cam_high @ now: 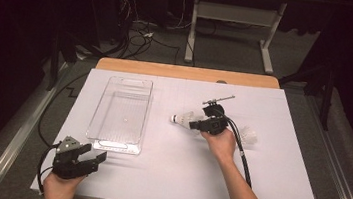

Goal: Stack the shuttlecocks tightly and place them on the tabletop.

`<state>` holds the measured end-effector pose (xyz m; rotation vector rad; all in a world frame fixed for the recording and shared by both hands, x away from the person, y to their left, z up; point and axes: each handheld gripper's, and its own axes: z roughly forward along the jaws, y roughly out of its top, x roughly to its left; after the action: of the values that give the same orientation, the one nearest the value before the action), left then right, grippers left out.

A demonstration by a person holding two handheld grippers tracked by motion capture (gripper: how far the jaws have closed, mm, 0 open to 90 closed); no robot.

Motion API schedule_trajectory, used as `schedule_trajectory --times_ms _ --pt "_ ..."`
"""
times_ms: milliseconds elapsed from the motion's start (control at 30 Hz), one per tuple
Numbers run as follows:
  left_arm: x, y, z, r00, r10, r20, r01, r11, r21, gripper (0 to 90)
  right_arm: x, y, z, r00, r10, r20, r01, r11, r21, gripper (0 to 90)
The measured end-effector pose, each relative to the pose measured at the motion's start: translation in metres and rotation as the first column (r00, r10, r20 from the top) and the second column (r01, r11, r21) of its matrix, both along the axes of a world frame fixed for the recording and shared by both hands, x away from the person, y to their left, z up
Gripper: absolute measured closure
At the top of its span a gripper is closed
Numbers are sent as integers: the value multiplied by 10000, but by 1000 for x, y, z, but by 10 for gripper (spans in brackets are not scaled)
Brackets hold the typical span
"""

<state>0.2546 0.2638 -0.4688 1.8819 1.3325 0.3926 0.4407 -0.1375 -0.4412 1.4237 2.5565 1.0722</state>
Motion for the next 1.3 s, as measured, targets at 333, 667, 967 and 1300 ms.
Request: schedule_trajectory --times_ms 333,667,967,1300 --pt "0 0 1 10000 -24 72 24 10000 0 345 -3 -4 4 9999 -61 103 62 9999 -86 774" --pt "0 0 1 10000 -51 80 52 9999 -88 341 -9 -5 5 9997 -215 114 219 9993 -309 716" --pt "0 0 1 9999 -140 86 141 9999 -99 340 -18 -11 2 9992 -323 249 331 9989 -335 699" --pt "1 -7 0 9994 -358 -17 358 9993 70 339 -17 -12 6 9988 -272 418 286 9990 -353 685"
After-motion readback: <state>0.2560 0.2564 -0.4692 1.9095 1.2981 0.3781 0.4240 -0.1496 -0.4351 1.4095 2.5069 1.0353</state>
